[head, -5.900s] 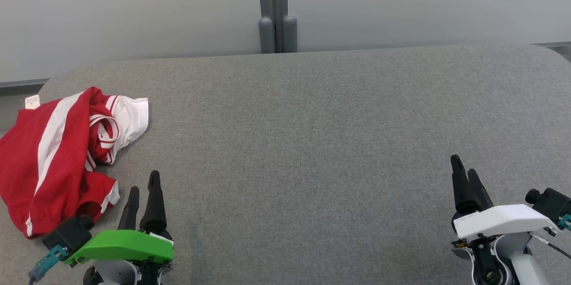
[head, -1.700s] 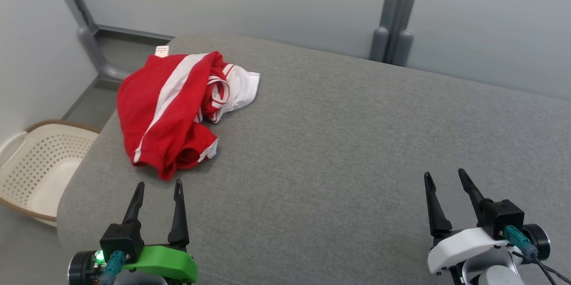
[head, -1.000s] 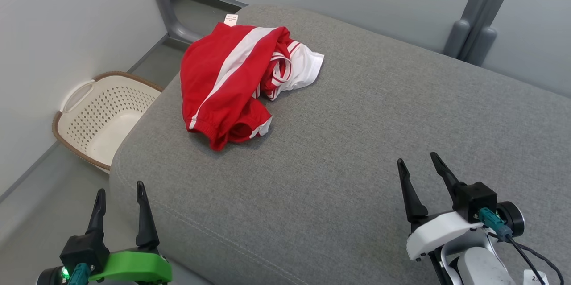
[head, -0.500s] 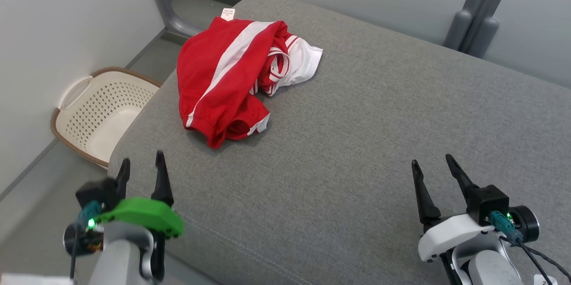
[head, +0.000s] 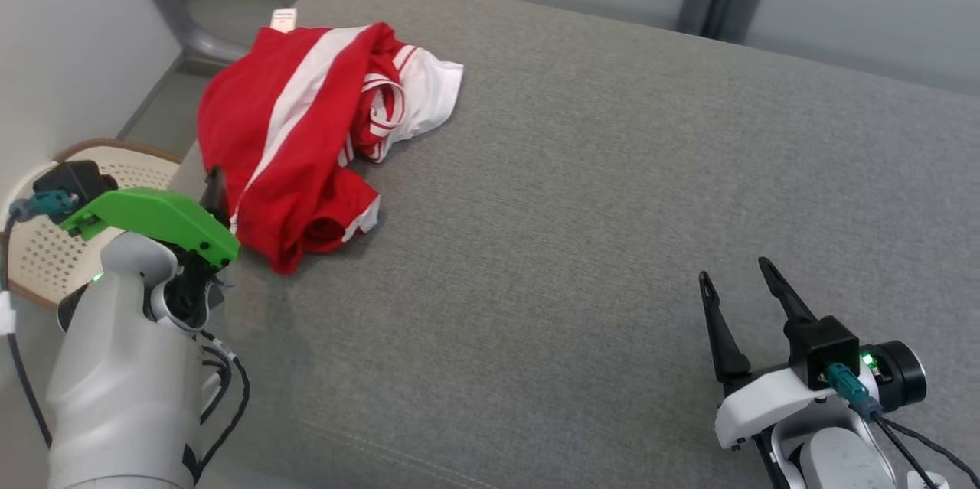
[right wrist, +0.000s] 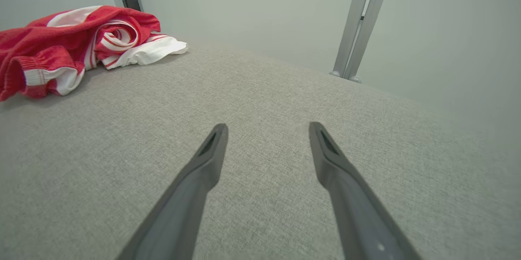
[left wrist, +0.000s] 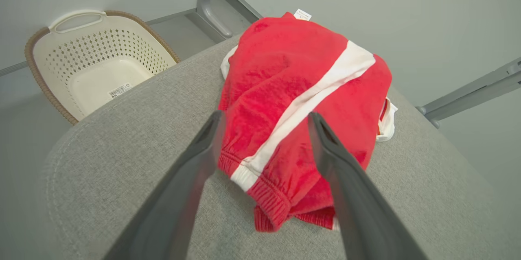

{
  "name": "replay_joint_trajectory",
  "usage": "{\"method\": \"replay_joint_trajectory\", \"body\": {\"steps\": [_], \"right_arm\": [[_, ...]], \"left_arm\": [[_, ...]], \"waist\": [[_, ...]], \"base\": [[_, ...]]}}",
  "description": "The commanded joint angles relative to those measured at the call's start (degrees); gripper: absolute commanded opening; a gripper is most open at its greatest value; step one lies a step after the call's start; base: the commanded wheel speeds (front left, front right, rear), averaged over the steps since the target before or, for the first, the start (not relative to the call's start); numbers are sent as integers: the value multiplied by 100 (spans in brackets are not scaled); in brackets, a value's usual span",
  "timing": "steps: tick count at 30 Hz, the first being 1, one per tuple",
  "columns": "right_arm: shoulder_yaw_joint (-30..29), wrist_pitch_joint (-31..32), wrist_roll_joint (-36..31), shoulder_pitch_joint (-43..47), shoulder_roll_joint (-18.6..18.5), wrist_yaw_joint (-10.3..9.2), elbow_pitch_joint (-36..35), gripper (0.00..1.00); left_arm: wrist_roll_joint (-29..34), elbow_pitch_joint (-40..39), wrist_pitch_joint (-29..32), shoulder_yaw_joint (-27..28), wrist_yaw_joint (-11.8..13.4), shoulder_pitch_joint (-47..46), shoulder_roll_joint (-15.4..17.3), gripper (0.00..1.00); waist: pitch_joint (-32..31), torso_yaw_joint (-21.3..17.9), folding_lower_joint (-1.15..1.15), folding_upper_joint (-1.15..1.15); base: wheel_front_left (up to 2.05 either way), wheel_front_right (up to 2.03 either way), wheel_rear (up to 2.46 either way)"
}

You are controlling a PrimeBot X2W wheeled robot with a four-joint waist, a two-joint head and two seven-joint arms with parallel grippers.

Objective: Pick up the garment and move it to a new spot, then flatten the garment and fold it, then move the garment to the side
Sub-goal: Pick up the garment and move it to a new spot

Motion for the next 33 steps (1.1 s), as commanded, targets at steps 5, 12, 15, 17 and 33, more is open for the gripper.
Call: {"method": "replay_joint_trajectory", "body": {"steps": [5,12,15,17,33], "right_arm": [[-102,105,-186,-103,-24,-10,-291,100],[-101,184,-197,-88,-24,-10,-542,100],[-57,179,-126,-88,-24,-10,-569,100],[-47,171,-91,-80,-24,-10,-547,100],[74,5,450,-134,-24,-10,-102,100]], "left_arm": [[126,212,187,-96,185,-388,257,100],[407,563,499,-386,381,-532,434,100],[570,719,551,-506,605,-512,508,100],[629,786,539,-532,759,-482,535,100],[721,-125,-59,-663,436,-761,1116,0]], "waist": [[818,-935,0,0],[1120,-1204,0,0],[1164,-1277,0,0],[1159,-1296,0,0],[268,-1198,0,0]], "base": [[0,0,0],[0,0,0],[0,0,0],[0,0,0],[0,0,0]]}}
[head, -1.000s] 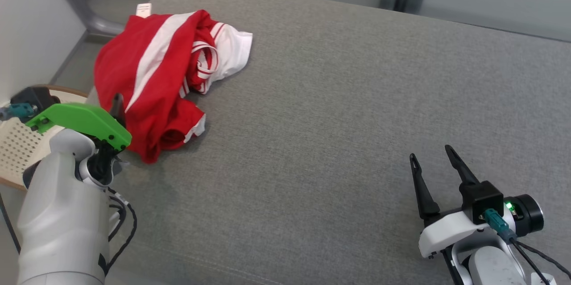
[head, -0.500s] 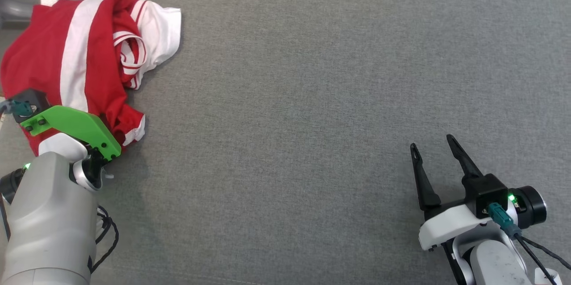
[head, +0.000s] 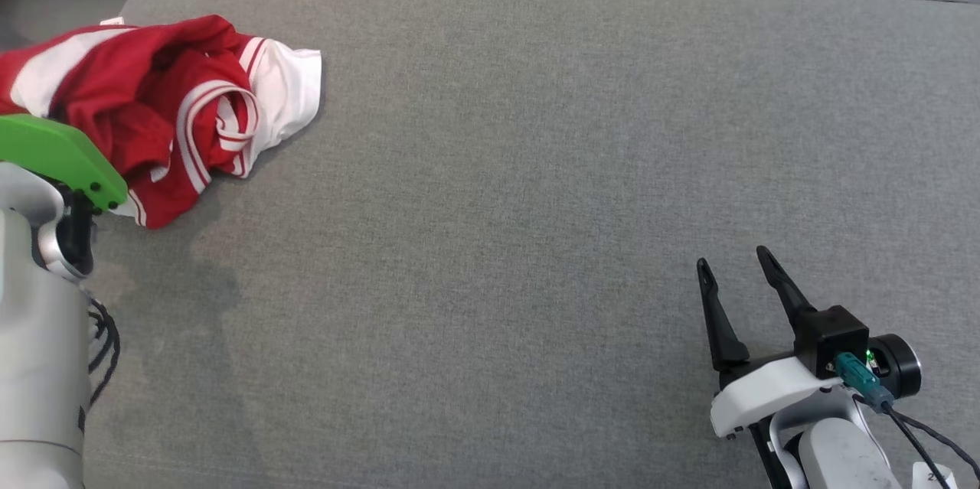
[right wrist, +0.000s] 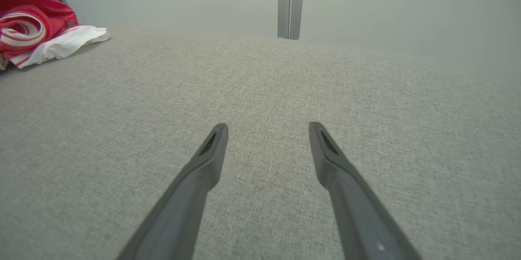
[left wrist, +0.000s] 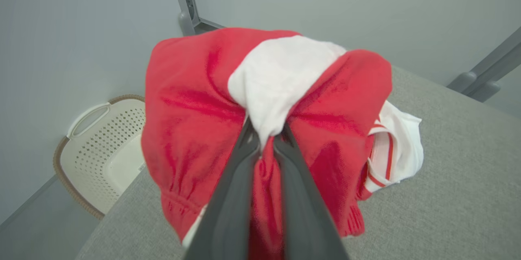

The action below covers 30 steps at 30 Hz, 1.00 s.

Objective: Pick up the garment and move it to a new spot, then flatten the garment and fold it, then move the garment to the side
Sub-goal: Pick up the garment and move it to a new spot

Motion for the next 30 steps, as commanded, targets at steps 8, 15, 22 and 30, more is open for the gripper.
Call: {"method": "replay_joint_trajectory", "body": {"steps": [8,15,22,30], "right_arm": [[94,-88,461,-25,-21,-10,330,100],[170,-91,642,71,-20,-10,309,100],[188,-92,644,5,-21,-10,232,100],[172,-92,700,-177,-16,-10,111,100]], "left_arm": [[-10,-1331,-104,-171,-351,-302,71,0],[-158,-2463,216,-468,-430,-264,-357,0],[-265,-3058,355,-978,-517,-58,-1072,0],[-246,-2846,365,-1847,-579,212,-1412,0]], "waist": [[-884,-329,-1,0],[-1141,-943,-1,0],[-1000,-1692,-1,0],[-498,-2492,-1,0]], "base": [[0,0,0],[0,0,0],[0,0,0],[0,0,0]]}}
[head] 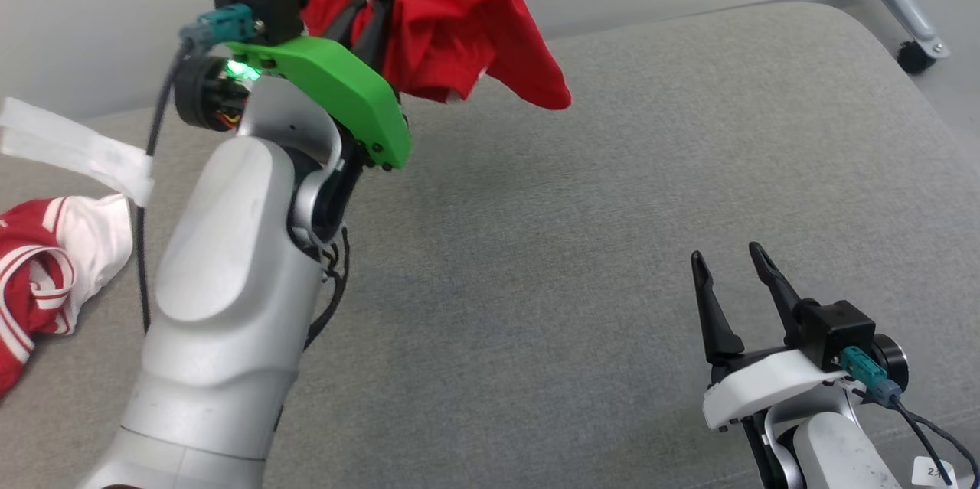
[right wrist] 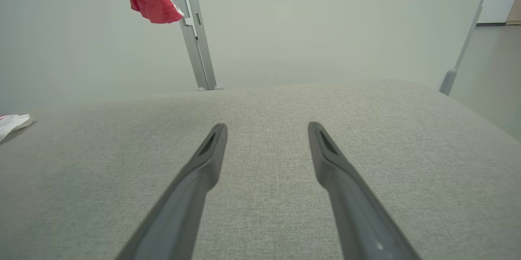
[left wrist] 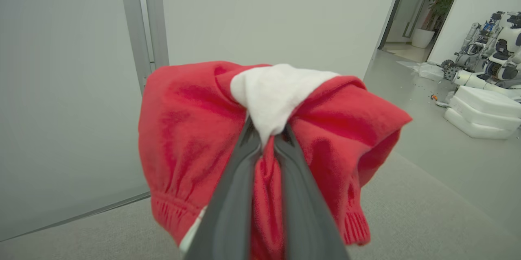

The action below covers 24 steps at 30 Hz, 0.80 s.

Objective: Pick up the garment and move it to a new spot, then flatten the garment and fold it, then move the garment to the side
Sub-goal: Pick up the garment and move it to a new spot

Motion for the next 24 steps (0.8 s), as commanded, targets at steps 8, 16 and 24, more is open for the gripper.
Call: {"method": "replay_joint_trajectory", "body": {"steps": [8,16,24], "right_arm": [[74,-19,172,-178,-6,-10,-79,100],[-95,-19,144,-86,-9,-10,-59,100],[-534,-19,20,67,-12,-10,-144,100]], "left_arm": [[196,1115,-349,-884,-26,606,-31,0],[72,1902,-1179,-1426,92,956,-39,100],[-529,1388,-2395,-1300,213,1357,-38,100]], "waist": [[791,-994,0,0],[725,-850,0,0],[321,-178,0,0]], "base": [[0,0,0],[0,0,0],[0,0,0]]}}
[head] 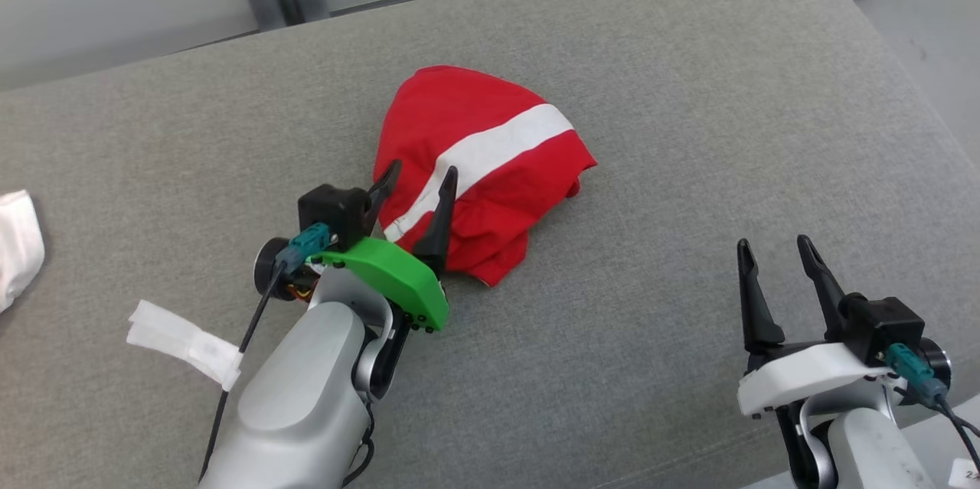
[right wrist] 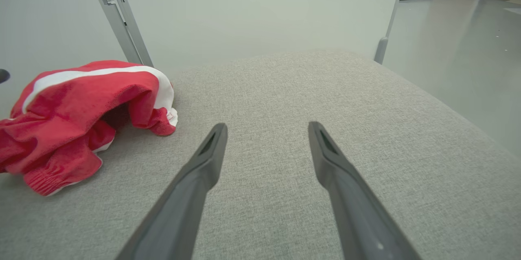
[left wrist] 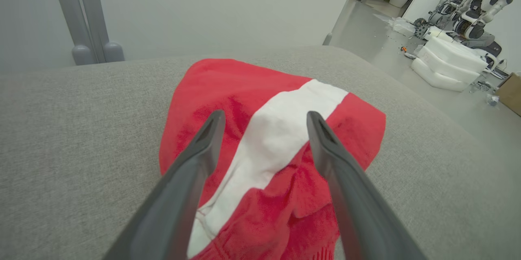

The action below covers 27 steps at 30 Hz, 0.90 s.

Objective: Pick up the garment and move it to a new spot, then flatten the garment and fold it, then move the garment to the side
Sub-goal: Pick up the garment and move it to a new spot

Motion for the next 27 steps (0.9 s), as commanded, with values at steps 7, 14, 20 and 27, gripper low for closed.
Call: {"method": "replay_joint_trajectory", "body": {"steps": [7,14,20,27], "right_arm": [[-400,-19,-241,138,-15,-10,-210,100],[-531,-19,-380,190,-15,-10,-219,100],[-494,-19,-455,229,-15,-10,-118,100],[-375,-19,-539,216,-15,-10,86,100]], "left_arm": [[82,-1144,-317,820,206,799,237,100],[839,-2285,-308,1961,83,1974,208,100],[1513,-2700,-307,2621,-103,2667,71,100],[1933,-2664,-308,2999,-240,3204,33,100]], "waist": [[-610,1015,0,0],[-748,1315,0,0],[-792,1401,0,0],[-842,1425,0,0]], "base": [[0,0,0],[0,0,0],[0,0,0],[0,0,0]]}}
